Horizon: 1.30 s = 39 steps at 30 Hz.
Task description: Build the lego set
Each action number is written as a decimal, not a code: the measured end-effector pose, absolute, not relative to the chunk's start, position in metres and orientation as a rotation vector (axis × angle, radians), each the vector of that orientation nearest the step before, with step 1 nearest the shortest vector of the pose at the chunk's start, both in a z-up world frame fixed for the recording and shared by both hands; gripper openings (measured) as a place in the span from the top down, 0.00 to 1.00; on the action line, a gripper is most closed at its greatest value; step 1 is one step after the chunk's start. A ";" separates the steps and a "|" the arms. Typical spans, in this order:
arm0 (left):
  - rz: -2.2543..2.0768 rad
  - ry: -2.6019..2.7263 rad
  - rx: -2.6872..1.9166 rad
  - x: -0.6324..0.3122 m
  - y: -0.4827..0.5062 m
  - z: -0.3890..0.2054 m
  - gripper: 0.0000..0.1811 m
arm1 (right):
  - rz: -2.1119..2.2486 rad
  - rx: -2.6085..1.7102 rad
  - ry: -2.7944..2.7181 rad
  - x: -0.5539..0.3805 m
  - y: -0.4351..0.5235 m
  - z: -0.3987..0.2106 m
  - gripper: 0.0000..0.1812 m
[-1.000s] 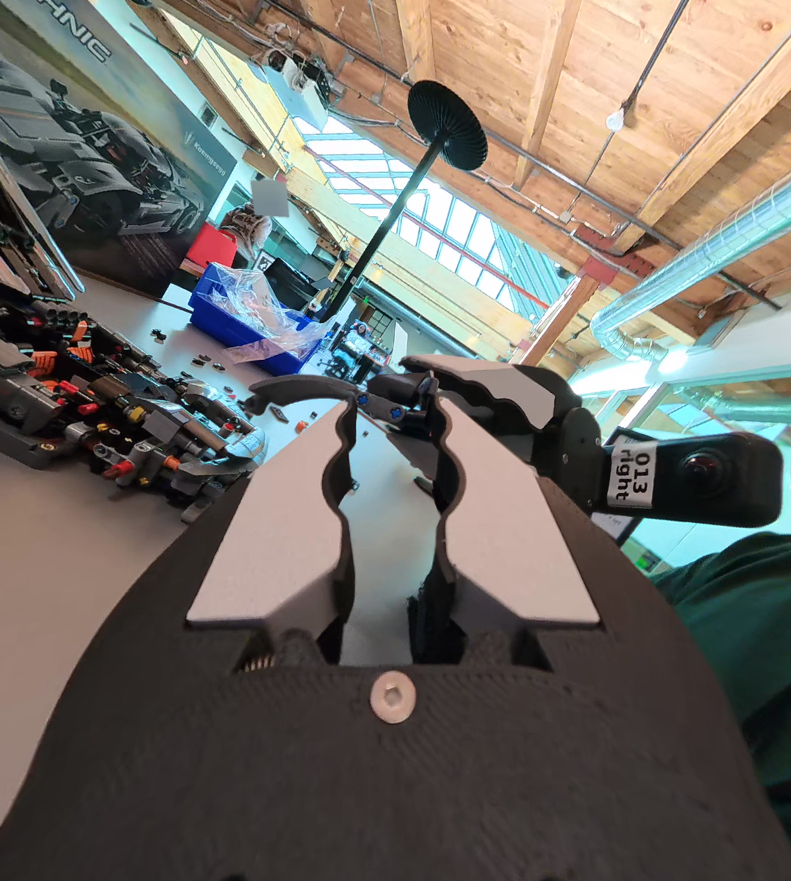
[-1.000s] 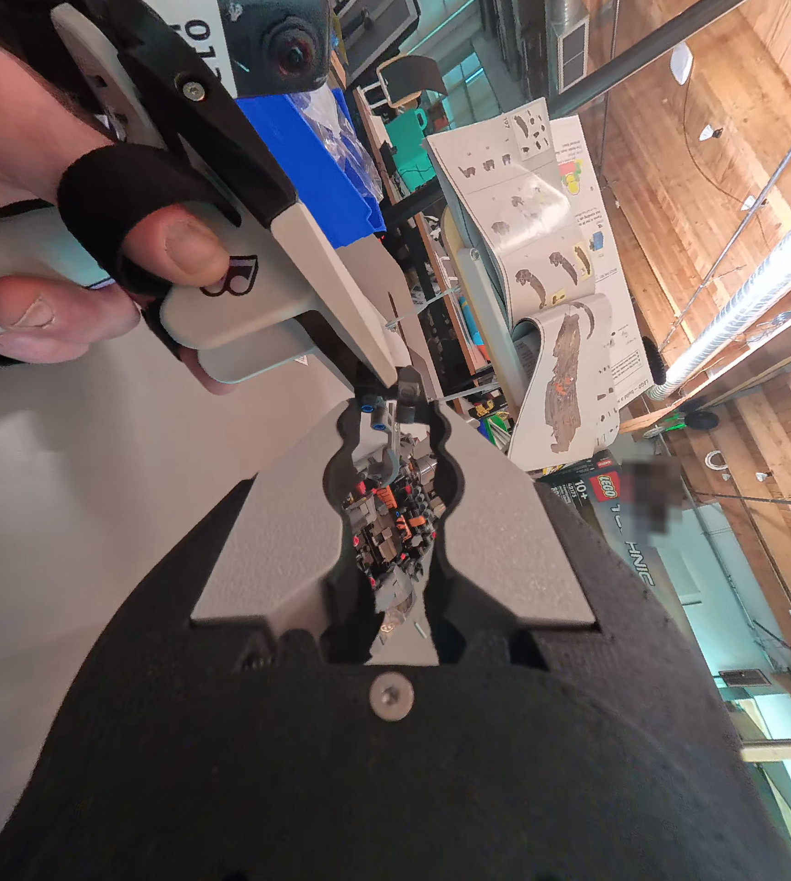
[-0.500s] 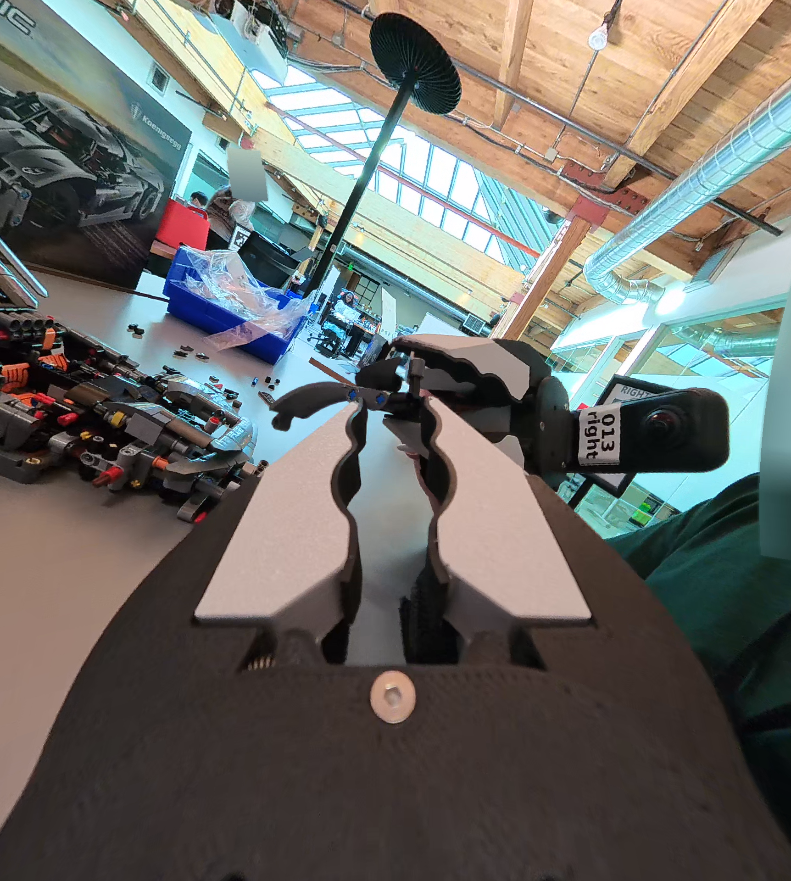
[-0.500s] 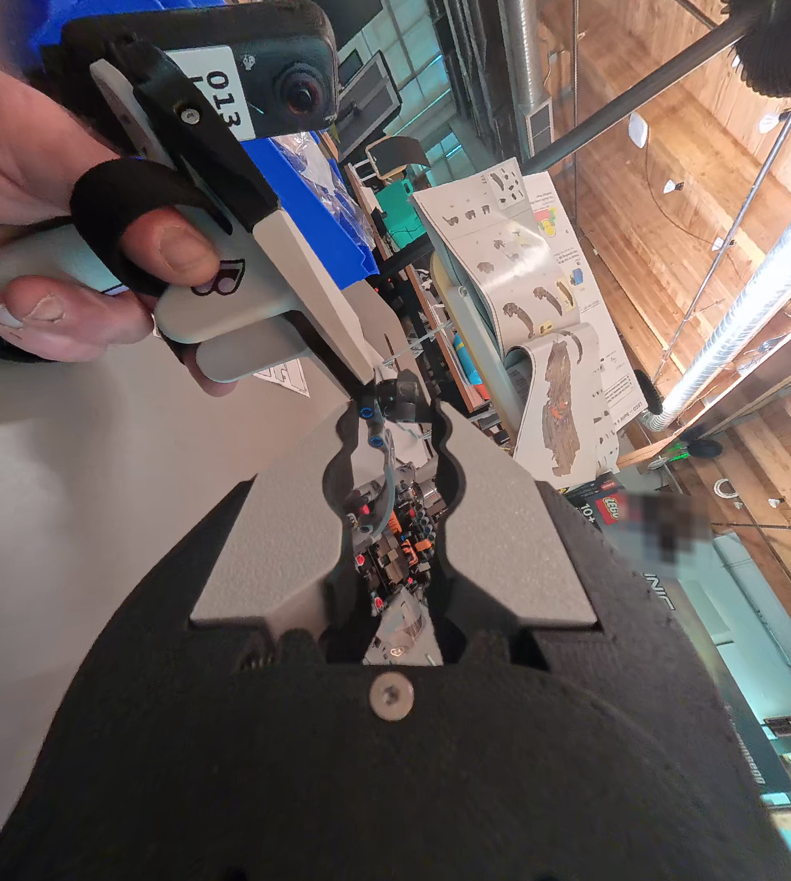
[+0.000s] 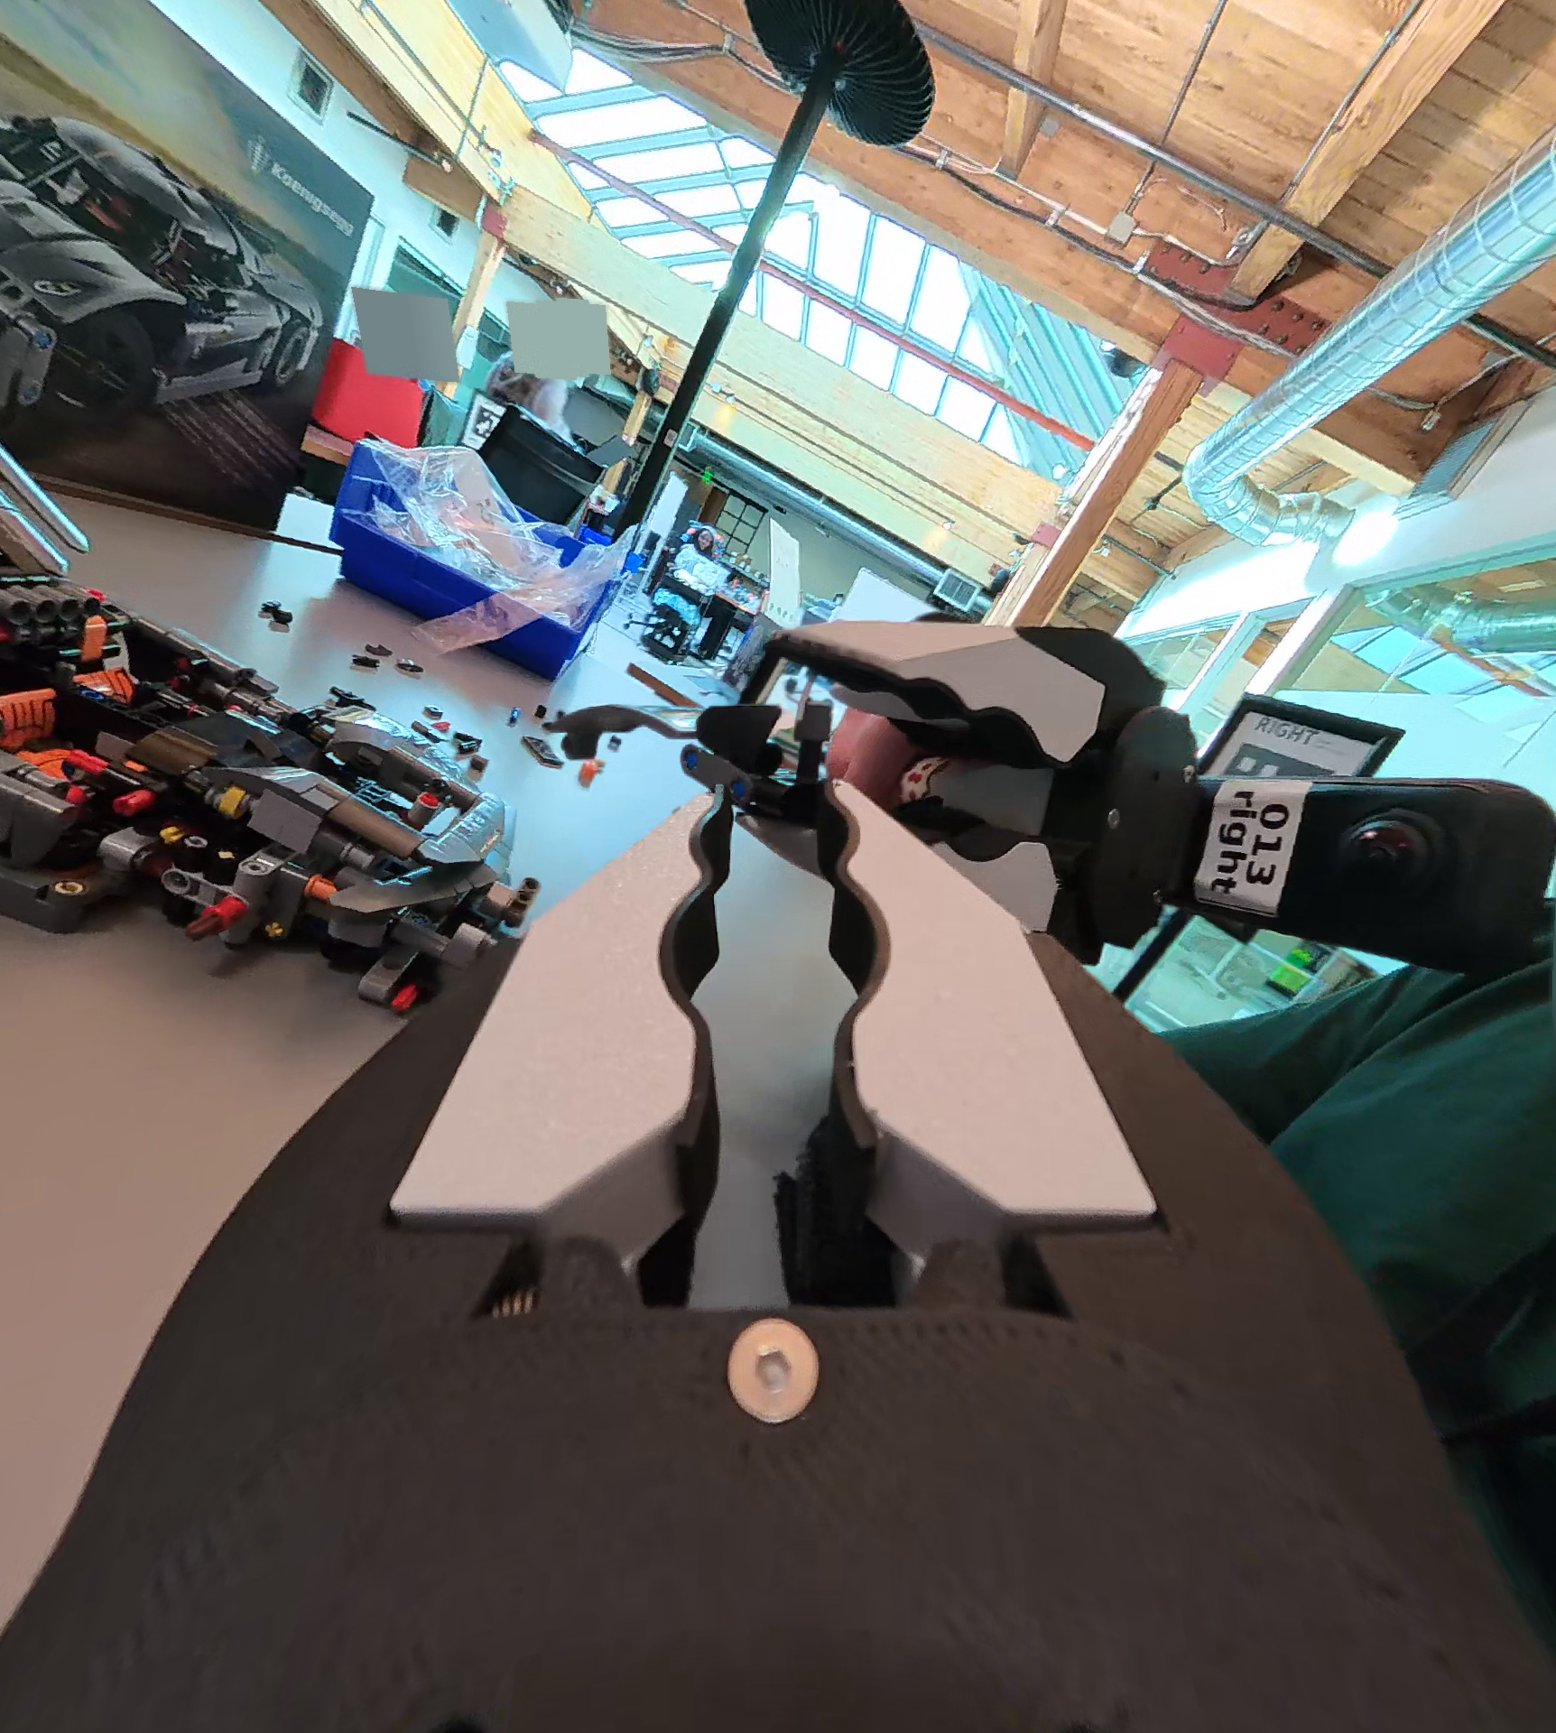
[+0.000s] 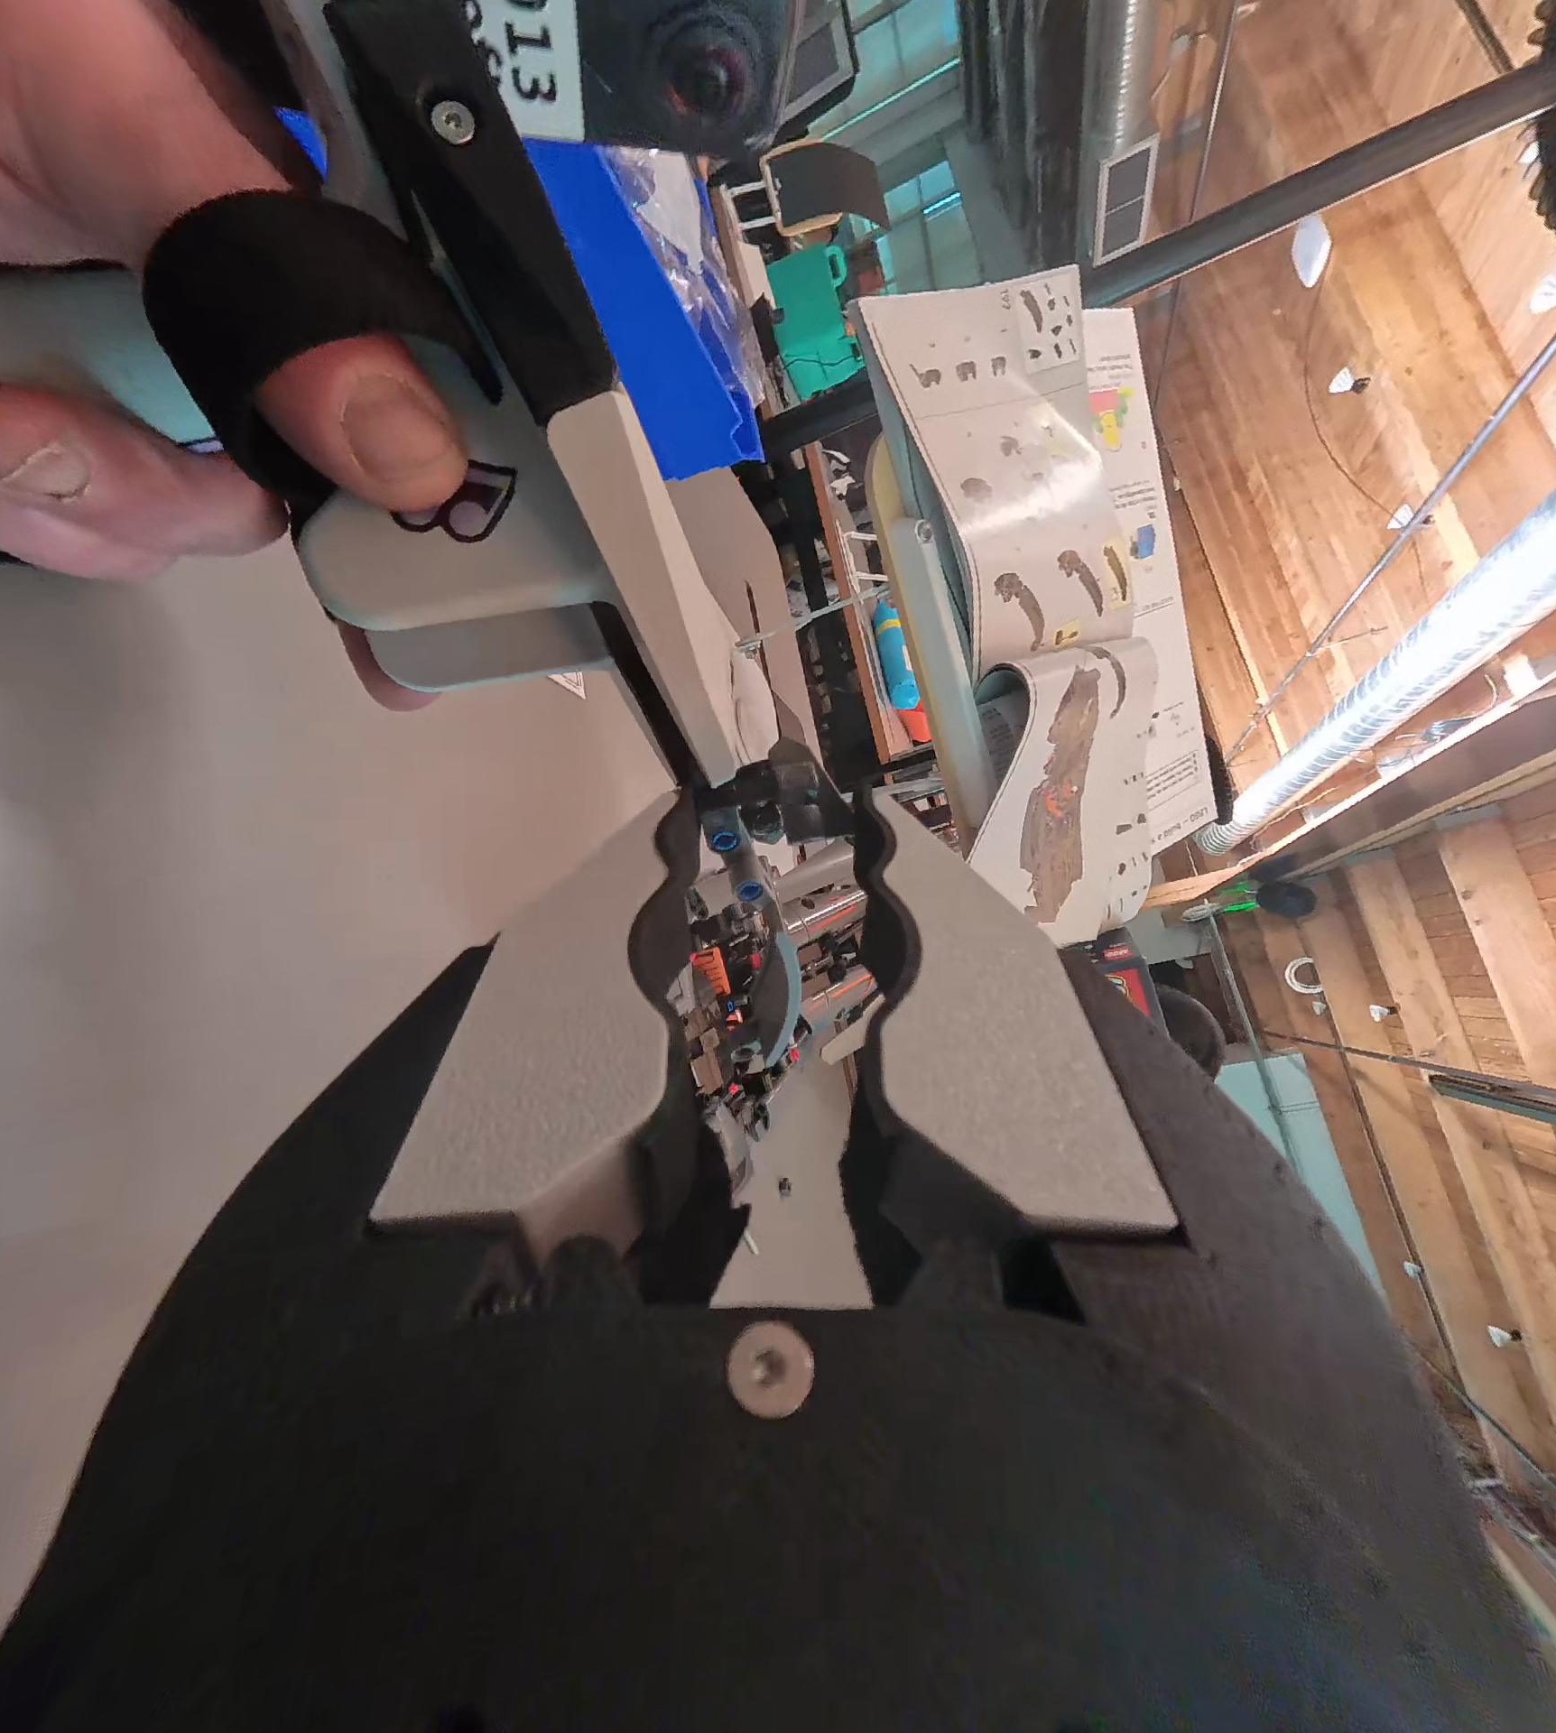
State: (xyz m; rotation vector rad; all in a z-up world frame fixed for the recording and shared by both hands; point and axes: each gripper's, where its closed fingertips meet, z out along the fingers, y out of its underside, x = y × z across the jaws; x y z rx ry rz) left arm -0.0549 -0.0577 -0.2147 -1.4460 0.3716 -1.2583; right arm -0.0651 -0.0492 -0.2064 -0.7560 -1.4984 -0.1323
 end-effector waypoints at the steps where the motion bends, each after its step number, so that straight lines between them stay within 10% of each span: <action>1: -1.239 0.370 -1.459 -0.055 -0.056 -0.216 0.91 | -0.149 -0.752 -1.512 -0.065 -0.048 -0.208 0.83; 23: -1.103 0.406 -1.527 -0.057 -0.055 -0.224 0.91 | -0.085 -0.789 -1.616 -0.074 -0.050 -0.236 0.83; 39: -0.219 0.967 -1.564 -0.065 -0.065 -0.260 0.86 | 0.577 -0.982 -1.825 -0.071 -0.060 -0.263 0.83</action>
